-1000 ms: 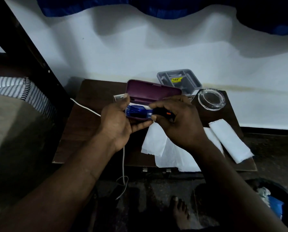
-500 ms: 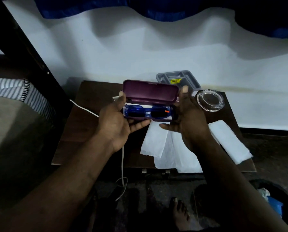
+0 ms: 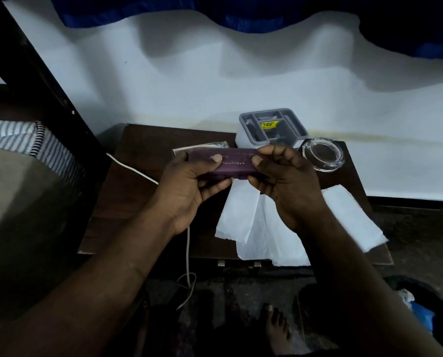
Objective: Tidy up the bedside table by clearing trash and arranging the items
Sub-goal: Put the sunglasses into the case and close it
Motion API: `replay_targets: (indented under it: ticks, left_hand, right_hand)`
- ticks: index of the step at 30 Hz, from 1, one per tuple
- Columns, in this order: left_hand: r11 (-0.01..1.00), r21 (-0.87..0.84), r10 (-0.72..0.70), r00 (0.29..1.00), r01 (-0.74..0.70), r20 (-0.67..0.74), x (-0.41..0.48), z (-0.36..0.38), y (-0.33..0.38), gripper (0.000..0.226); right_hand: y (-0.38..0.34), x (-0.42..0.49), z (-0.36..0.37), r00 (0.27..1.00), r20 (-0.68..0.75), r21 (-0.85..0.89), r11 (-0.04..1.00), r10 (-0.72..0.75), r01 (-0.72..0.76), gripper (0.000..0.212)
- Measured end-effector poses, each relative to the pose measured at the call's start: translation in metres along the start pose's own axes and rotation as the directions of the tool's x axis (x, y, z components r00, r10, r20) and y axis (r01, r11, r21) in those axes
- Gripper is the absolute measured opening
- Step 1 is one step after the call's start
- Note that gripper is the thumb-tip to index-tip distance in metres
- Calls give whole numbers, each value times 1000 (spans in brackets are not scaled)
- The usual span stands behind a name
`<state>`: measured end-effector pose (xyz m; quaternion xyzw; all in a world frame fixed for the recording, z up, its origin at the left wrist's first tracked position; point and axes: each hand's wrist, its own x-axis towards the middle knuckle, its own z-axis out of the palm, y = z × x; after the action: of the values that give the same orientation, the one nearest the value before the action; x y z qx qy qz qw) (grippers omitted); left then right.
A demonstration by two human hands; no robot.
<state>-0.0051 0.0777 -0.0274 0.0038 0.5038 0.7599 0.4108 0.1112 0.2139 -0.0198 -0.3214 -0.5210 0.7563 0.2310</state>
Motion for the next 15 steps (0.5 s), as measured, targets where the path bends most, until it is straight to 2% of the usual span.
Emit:
replay_targets:
  ticks: [2, 6, 12, 15]
  left_hand:
    - [1000, 1, -26, 1000, 26, -16, 0, 0, 0, 37]
    - [997, 41, -60, 997, 63, -50, -1, -2, 1, 32]
    - [997, 78, -2, 996, 9, -84, 0, -4, 3, 26]
    - [996, 87, 14, 997, -7, -81, 1, -4, 3, 25]
  right_hand:
    - [1, 1, -1, 999, 2, -11, 999, -46, 46, 21]
    - [3, 3, -1, 998, -26, -15, 998, -63, 62, 27]
    - [2, 3, 0, 992, 17, -1, 992, 123, -123, 38]
    - [4, 4, 1, 995, 6, -31, 994, 103, -103, 29]
